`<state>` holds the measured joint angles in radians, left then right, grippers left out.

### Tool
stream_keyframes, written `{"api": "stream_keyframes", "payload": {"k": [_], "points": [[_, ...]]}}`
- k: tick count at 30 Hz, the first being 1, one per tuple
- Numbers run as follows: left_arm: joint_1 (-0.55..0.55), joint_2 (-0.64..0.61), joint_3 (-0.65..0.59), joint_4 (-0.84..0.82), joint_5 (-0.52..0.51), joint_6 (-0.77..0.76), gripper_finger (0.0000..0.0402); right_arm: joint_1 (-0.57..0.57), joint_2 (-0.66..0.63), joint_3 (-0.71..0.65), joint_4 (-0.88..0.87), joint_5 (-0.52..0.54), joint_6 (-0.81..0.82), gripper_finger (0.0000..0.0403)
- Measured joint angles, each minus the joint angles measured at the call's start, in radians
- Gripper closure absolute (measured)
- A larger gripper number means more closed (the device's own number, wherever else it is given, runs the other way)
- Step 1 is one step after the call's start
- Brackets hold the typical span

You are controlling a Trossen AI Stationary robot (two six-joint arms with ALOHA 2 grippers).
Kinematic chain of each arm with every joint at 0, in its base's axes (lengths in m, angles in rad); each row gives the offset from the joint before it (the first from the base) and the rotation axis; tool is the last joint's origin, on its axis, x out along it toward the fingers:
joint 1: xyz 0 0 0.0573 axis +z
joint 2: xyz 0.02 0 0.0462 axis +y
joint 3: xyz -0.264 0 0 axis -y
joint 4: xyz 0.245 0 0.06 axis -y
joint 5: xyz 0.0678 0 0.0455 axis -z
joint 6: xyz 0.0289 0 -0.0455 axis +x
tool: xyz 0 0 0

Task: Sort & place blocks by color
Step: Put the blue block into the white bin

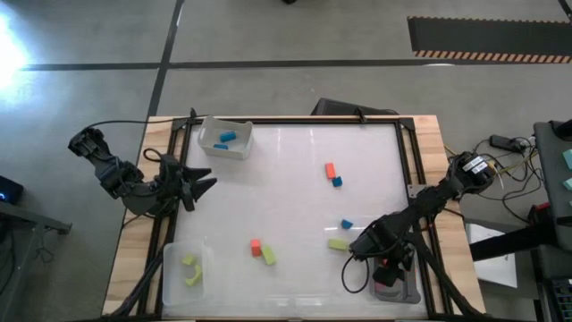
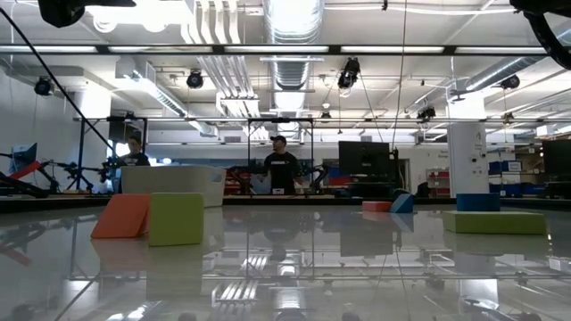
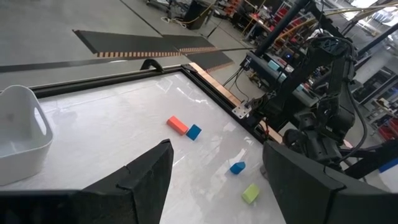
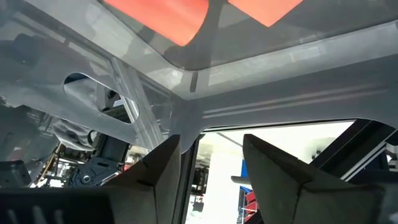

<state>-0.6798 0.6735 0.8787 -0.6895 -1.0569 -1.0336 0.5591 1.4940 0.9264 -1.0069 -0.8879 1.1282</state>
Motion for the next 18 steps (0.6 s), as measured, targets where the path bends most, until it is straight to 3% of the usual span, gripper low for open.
{"api": "stream_keyframes", "payload": {"k": [9, 15, 18], "points": [[0.0, 0.0, 0.003, 0.0, 0.0, -0.004, 0.0169, -0.001, -0.025, 0.04, -0.008, -0.032, 0.041, 0.025], [0.0, 0.001, 0.01, 0.006, 0.0, -0.005, 0.0169, -0.001, -0.102, 0.16, -0.013, -0.056, 0.194, 0.0261], [0.0, 0.01, 0.014, 0.027, 0.0, -0.004, 0.0169, -0.009, -0.146, 0.235, -0.013, -0.013, 0.296, 0.0264]]}}
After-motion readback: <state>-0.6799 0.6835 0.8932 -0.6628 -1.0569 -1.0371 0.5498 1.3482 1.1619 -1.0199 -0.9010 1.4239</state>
